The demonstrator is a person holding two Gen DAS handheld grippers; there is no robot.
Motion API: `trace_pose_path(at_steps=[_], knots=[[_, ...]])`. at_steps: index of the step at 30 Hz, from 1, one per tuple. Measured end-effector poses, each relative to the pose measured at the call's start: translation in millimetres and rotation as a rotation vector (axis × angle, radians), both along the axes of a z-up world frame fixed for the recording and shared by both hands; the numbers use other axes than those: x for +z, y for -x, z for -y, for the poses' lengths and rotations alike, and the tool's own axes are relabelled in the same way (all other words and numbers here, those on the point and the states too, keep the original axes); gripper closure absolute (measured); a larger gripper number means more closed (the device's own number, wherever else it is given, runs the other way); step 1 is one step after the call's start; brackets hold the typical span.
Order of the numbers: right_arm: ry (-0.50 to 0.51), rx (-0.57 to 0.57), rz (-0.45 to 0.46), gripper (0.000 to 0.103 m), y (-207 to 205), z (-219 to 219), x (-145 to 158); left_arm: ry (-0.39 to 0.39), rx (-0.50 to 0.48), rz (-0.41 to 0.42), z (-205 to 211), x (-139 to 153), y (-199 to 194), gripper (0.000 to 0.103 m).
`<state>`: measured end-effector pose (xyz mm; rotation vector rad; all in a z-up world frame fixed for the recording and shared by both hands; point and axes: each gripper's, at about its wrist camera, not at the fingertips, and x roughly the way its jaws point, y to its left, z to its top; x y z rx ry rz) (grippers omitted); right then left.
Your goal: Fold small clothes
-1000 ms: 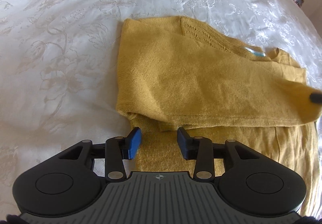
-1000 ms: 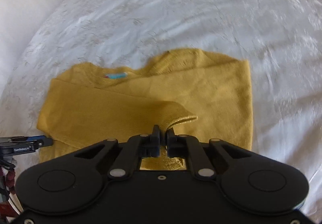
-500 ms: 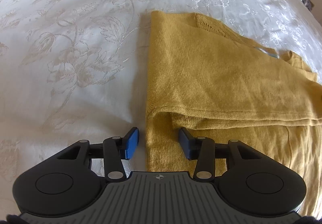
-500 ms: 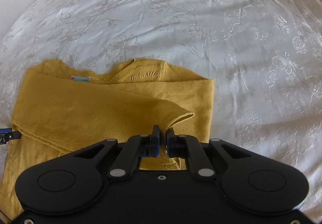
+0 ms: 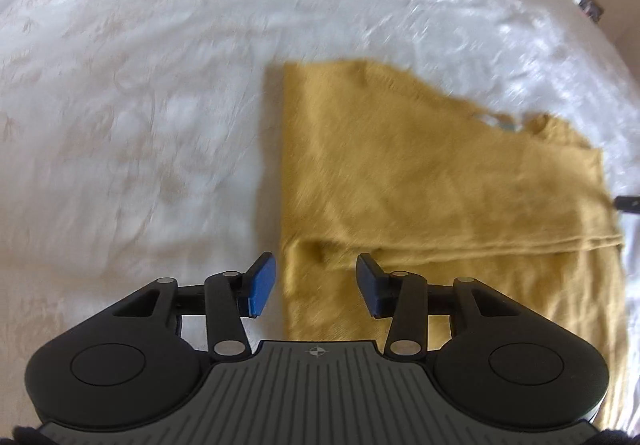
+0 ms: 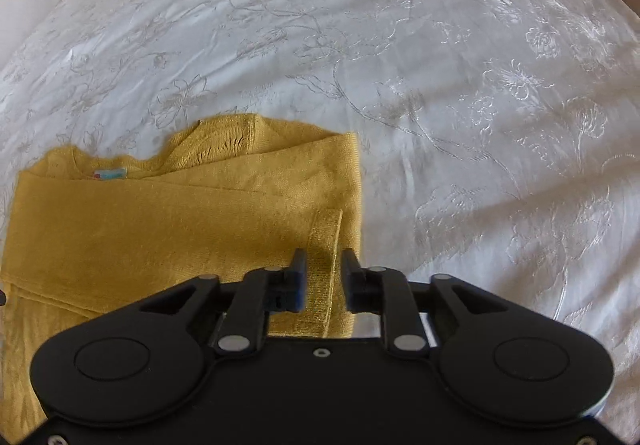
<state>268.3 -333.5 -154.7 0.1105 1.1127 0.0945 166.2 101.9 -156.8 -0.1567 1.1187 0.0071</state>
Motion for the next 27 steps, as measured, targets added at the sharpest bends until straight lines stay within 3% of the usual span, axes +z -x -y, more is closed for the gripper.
trace_pose_path(at_steps=[3,6,7,8,10,12,19,20,23,27], knots=[[0.006,-0.015,0.045,0.054,2.1,1.0,9.5,-0.024,-0.024,0.071,6.2,15.7,-12.1,0.059],[-0.015,-0.02,0.091,0.037,-0.5,-6.7,18.1,-0.046,-0.022,0.091,15.1,12.8,-35.7,0.056],[-0.03,-0.004,0.101,0.029,-2.6,-13.2,19.7,-0.049,-0.025,0.085,18.4,8.3,-43.2,0.048],[-0.038,0.018,0.108,0.025,-4.4,-20.8,20.7,-0.057,-0.027,0.069,21.6,2.8,-50.6,0.033],[-0.036,0.074,0.12,0.017,-6.4,-38.7,20.7,-0.068,-0.029,0.042,27.4,-7.6,-63.0,0.017],[-0.025,0.136,0.129,0.008,-7.3,-58.6,17.9,-0.079,-0.01,0.031,29.7,-15.4,-68.5,0.013],[0.044,0.293,0.107,0.001,-14.3,-107.1,-9.0,-0.159,0.049,-0.014,22.7,-40.3,-89.6,0.009],[0.079,0.296,0.092,0.001,-16.3,-108.0,-15.5,-0.162,0.055,-0.026,17.5,-45.2,-92.2,0.004],[0.171,0.249,0.053,0.001,-22.4,-94.1,-33.0,-0.144,0.096,-0.035,-1.7,-51.8,-95.4,0.0],[0.151,0.098,0.007,0.001,-28.6,-54.7,-40.2,-0.135,0.135,-0.039,-21.8,-52.5,-98.8,0.0]])
